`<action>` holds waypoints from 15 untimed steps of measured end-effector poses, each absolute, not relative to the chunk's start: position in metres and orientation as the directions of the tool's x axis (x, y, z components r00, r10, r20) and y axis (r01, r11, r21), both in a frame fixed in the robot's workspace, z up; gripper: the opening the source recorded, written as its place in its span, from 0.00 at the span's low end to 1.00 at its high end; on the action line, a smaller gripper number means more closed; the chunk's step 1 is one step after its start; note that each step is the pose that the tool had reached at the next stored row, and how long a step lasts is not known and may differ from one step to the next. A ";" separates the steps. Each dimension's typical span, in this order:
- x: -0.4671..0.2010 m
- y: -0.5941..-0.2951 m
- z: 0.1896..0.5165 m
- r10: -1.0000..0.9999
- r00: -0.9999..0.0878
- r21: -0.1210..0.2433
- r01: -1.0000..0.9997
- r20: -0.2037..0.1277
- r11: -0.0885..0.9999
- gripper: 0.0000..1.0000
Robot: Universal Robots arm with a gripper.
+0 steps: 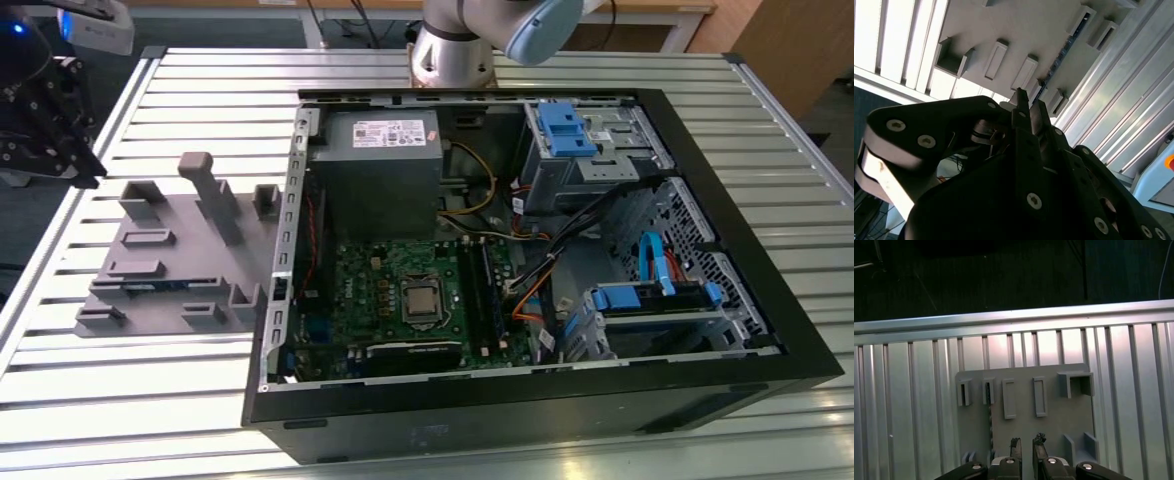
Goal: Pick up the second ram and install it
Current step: 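Pick up the second ram and move it above second insertion slot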
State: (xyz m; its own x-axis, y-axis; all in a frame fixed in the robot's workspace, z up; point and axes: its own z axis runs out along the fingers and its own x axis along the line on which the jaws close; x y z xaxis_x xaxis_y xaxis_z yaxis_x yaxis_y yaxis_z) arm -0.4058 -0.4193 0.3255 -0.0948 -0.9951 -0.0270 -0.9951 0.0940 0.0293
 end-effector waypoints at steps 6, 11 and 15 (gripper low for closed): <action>-0.407 -0.420 0.318 -0.995 -0.095 0.029 -0.995 -0.027 0.094 0.24; -0.409 -0.420 0.312 -0.995 -0.095 0.029 -0.995 -0.027 0.094 0.24; -0.409 -0.420 0.308 -0.995 -0.095 0.029 -0.995 -0.027 0.094 0.24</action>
State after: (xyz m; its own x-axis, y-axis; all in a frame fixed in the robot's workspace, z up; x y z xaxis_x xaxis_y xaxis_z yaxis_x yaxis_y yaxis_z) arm -0.4093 -0.4201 0.3078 -0.0948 -0.9951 -0.0271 -0.9951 0.0940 0.0292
